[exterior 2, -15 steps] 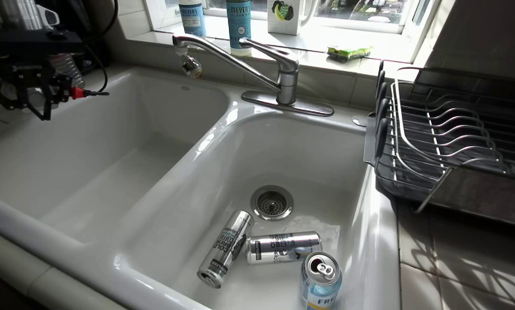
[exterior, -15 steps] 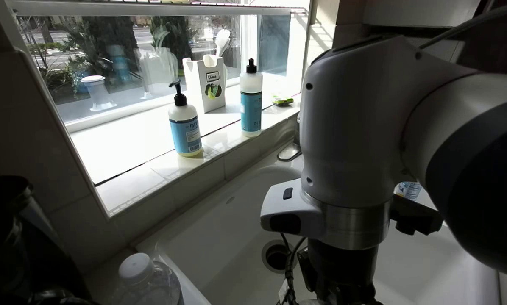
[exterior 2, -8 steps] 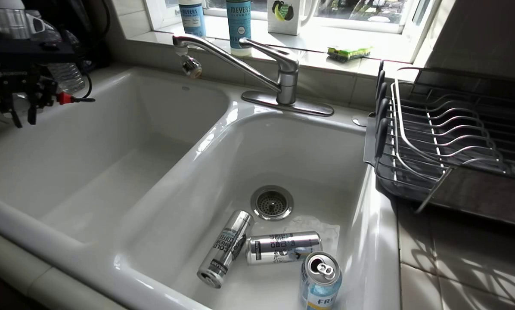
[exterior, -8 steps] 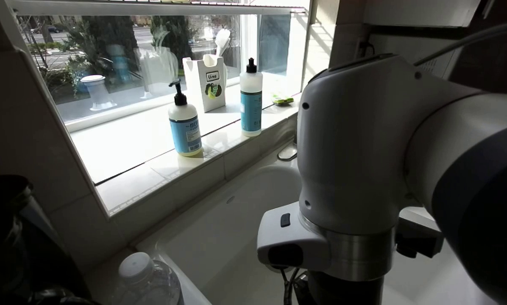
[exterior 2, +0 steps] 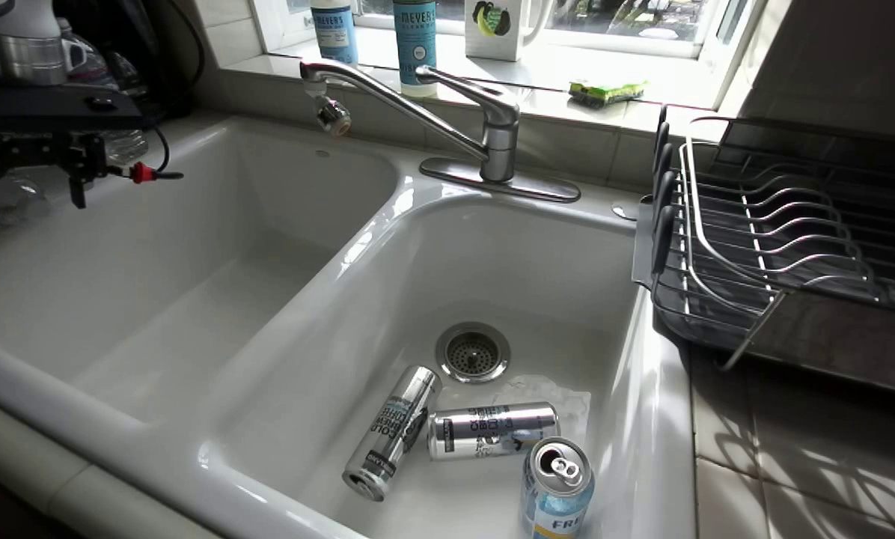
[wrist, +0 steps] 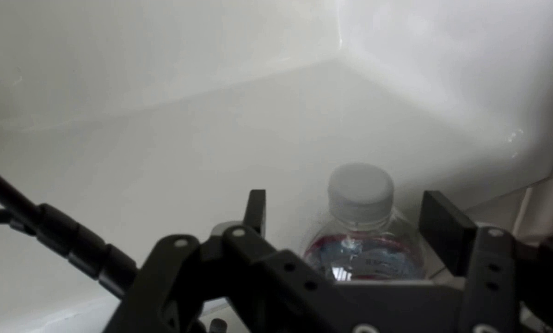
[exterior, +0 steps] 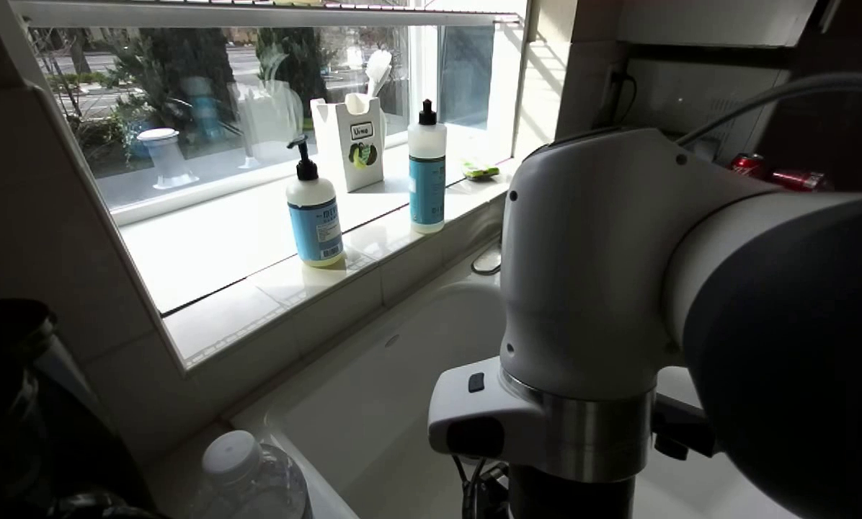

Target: Remove the water bottle from the sink on the left and put it on the left side of the counter.

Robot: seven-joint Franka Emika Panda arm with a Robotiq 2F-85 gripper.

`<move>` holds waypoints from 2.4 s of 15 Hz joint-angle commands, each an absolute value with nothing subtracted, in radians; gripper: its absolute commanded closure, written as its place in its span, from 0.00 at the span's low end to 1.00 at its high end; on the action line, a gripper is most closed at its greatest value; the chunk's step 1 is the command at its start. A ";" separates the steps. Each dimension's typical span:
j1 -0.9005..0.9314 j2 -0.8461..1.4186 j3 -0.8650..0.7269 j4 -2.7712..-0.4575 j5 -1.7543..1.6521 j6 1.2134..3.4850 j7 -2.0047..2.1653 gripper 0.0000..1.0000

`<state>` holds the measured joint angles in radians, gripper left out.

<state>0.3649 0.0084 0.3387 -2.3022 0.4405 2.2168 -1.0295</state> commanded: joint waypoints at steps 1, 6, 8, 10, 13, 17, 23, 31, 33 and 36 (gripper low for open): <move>0.357 0.016 0.345 -2.314 0.524 2.244 -1.095 0.00; 0.334 -0.021 0.328 -2.354 0.581 2.250 -1.131 0.00; 0.316 -0.055 0.312 -2.397 0.641 2.257 -1.175 0.00; 0.301 -0.094 0.292 -2.449 0.696 2.271 -1.215 0.00; 0.292 -0.150 0.261 -2.526 0.795 2.319 -1.301 0.00; 0.308 -0.203 0.231 -2.625 1.041 2.407 -1.482 0.00; 0.327 -0.255 0.250 -2.739 1.435 2.492 -1.834 0.00; 0.295 -0.237 0.245 -2.745 1.512 2.414 -1.931 0.00; 0.277 -0.223 0.208 -2.745 1.613 2.306 -2.038 0.00; 0.232 -0.187 0.183 -2.746 1.726 2.158 -2.175 0.00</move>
